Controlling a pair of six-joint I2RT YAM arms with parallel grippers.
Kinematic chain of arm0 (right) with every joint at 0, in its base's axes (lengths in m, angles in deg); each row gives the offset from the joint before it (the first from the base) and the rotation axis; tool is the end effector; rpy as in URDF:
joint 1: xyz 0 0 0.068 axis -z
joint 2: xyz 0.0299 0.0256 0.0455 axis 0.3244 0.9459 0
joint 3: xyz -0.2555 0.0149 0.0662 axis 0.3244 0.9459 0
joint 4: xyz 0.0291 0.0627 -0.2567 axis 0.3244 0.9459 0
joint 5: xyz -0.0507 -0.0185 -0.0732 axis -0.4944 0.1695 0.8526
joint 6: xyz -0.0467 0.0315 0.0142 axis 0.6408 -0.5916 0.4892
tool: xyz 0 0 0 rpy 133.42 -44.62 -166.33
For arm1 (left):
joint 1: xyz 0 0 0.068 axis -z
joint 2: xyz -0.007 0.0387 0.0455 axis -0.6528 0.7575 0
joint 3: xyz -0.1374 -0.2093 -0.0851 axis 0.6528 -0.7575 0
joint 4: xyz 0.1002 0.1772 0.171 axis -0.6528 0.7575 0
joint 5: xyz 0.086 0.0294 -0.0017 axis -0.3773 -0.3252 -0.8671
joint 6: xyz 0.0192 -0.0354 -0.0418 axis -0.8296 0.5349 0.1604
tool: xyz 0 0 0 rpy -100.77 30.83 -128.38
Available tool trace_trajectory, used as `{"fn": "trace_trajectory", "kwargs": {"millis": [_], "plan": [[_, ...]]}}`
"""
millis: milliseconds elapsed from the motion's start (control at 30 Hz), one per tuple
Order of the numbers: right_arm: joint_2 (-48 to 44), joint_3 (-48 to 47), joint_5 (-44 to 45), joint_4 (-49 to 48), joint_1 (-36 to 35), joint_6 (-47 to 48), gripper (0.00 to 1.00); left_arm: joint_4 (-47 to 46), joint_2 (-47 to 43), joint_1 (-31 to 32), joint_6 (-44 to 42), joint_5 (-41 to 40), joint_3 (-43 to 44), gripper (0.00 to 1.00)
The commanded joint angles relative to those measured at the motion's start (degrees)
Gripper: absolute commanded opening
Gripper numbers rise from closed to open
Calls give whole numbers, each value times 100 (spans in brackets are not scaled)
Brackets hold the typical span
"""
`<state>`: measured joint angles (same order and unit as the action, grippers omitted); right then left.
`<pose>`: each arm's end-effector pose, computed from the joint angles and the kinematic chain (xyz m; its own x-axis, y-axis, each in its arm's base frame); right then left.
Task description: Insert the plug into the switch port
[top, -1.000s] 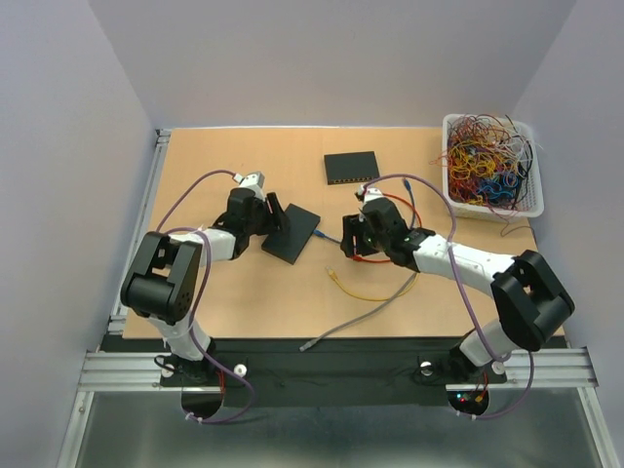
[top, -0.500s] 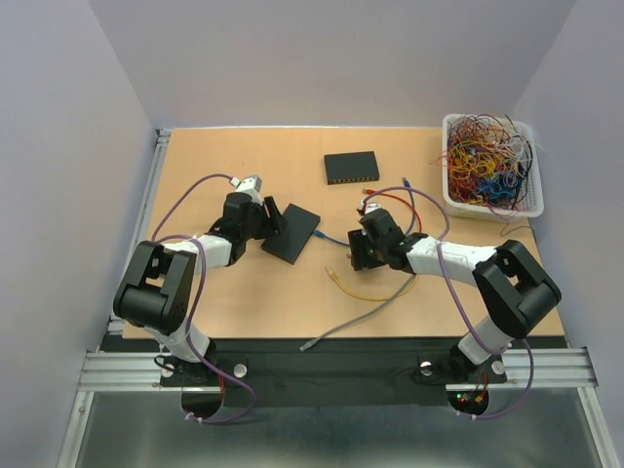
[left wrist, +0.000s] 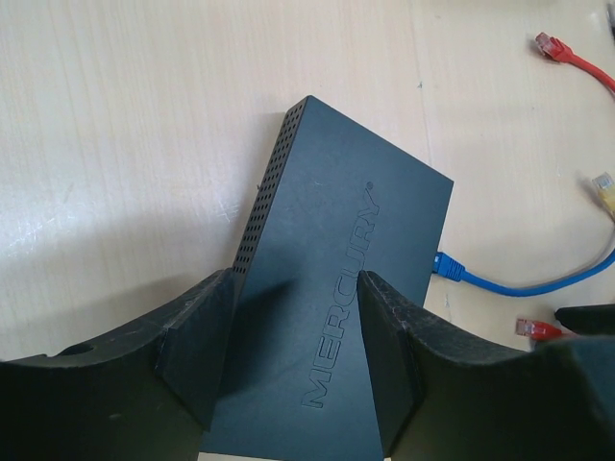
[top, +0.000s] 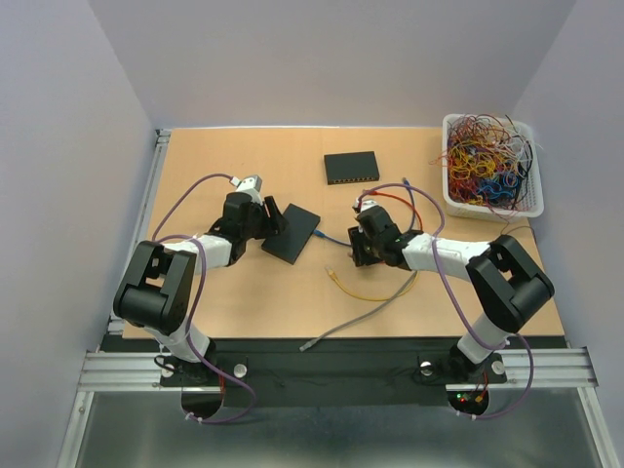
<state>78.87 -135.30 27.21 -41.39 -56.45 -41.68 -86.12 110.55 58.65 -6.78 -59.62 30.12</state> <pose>0.2633 0.1961 0.1429 -0.7496 -0.1991 -0.6313 -0.3374 0.9354 0.1056 0.3114 -0.1093 0.1613 -0.5467 -0.2323 -0.8045 0.2815 0.8538 -0.4379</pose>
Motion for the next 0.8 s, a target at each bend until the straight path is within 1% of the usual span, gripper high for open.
{"fn": "trace_trajectory", "kwargs": {"millis": [0,33,167,233,267,367,600,667,733,767], "plan": [[49,61,60,61,8,89,45,-222,-12,-14,-81,62,-13,64],[23,96,33,61,8,97,43,-222,-12,-14,-81,62,-13,64],[-13,140,-116,52,16,89,23,-222,-3,-14,-90,62,-5,64],[48,149,-230,52,16,80,17,-222,5,-14,-90,71,4,64],[110,149,-257,43,16,54,12,-222,-12,-14,-90,62,-5,64],[215,114,-353,26,8,27,6,-222,-12,-14,-90,62,-5,64],[242,-26,-476,-27,8,97,2,-214,23,-14,-72,36,22,64],[207,-79,-626,-62,16,141,0,-214,58,-14,-20,27,39,64],[181,-141,-1020,-141,-10,229,1,-214,119,-14,50,62,57,64],[163,-176,-1082,-159,-36,264,0,-231,137,-14,112,71,57,64]]}}
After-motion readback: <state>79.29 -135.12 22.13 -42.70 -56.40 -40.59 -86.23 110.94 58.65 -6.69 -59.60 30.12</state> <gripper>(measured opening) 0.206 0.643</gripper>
